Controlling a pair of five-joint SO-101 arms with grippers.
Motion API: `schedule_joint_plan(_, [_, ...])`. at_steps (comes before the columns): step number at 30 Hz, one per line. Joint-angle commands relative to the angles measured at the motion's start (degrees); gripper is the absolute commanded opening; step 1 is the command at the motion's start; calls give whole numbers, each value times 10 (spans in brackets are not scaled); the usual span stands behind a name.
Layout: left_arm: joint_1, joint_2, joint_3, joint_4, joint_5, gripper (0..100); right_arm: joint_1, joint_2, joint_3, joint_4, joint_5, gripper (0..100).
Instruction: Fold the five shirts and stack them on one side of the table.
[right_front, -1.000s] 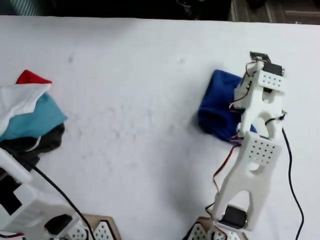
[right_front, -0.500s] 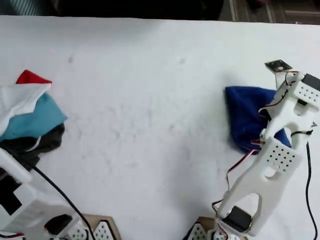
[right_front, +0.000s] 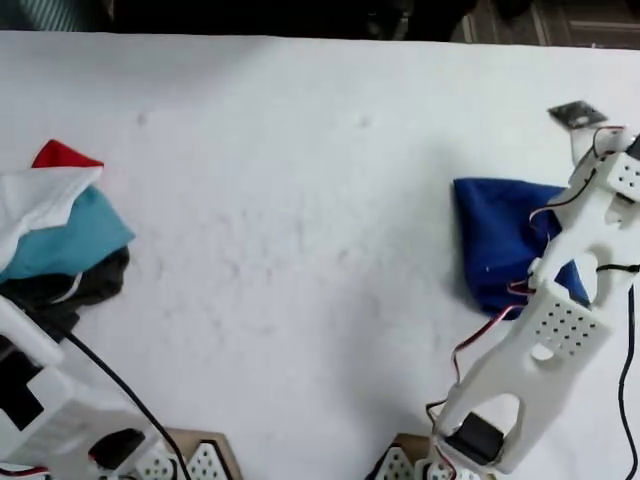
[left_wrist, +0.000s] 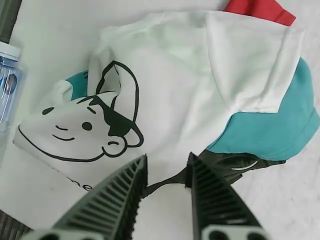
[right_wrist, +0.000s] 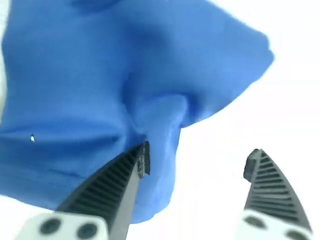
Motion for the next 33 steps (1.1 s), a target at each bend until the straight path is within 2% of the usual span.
schedule_joint_plan(1, [-4,-29,-20,0,-2,146,4,-80,-17,7,4,271])
schedule_joint_plan(4, [-2,-35,-21,0,-3,146,3,-122,-11,8,4,187])
schedule_joint_plan(8, [4,-57,-17,-1,-4,146,-13,-182,73,8,4,5])
schedule_joint_plan(10, [7,-65,-17,-1,-4,146,-24,-211,151,7,3,39])
schedule_joint_plan(16, [6,-72,-16,-1,-4,146,-74,-233,362,-1,2,18])
schedule_joint_plan(24, [5,-73,-16,-1,-5,146,-87,-239,579,-161,1,18])
schedule_joint_plan(28, [5,-72,-16,-1,-5,146,-124,-273,614,-118,-8,18])
schedule_joint_plan(33, [7,-72,-16,-1,-5,146,-118,-360,551,-111,-30,18])
